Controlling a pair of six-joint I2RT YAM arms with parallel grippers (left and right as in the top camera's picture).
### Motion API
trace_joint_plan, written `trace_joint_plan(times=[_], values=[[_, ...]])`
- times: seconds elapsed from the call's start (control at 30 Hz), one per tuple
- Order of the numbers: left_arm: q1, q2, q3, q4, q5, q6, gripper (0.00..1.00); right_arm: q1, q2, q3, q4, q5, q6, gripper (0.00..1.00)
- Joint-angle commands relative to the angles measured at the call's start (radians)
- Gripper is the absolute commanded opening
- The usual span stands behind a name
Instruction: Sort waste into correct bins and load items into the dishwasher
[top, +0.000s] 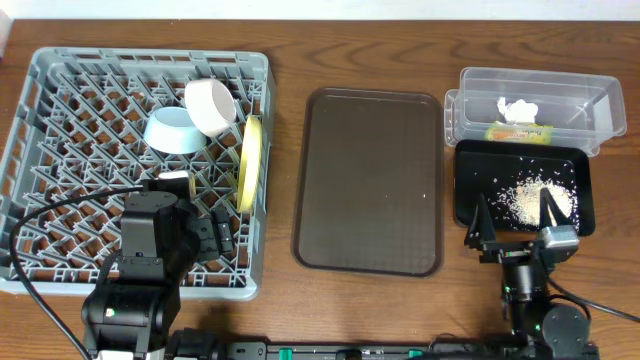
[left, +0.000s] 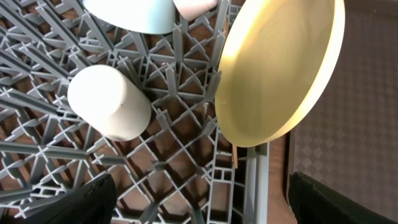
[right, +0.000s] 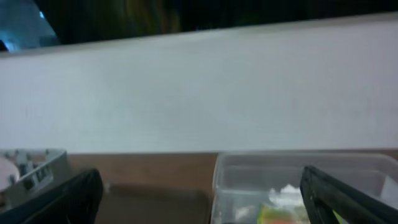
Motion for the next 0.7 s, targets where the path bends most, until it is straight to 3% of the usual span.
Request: trace_joint_plan(times=[0.0,0.2,0.4,0.67], values=[[-0.004,0.000,-0.002,0.001,-0.012,-0.002,0.90,0.006,-0.008,-0.064,0.059,0.030,-0.010,0.99],[-0.004,0.000,-0.002,0.001,-0.012,-0.002,0.90,0.002,-0.008,-0.063,0.023,0.124,-0.035,0.99],[-0.004,0.000,-0.002,0.001,-0.012,-0.002,0.90,0.002,-0.008,-0.063,-0.240,0.052,-0.070,0.99],[-0.004,0.000,-0.002,0.001,-0.012,-0.002,0.90,0.002,-0.008,-0.063,-0.227,0.050,-0.023,0.99]])
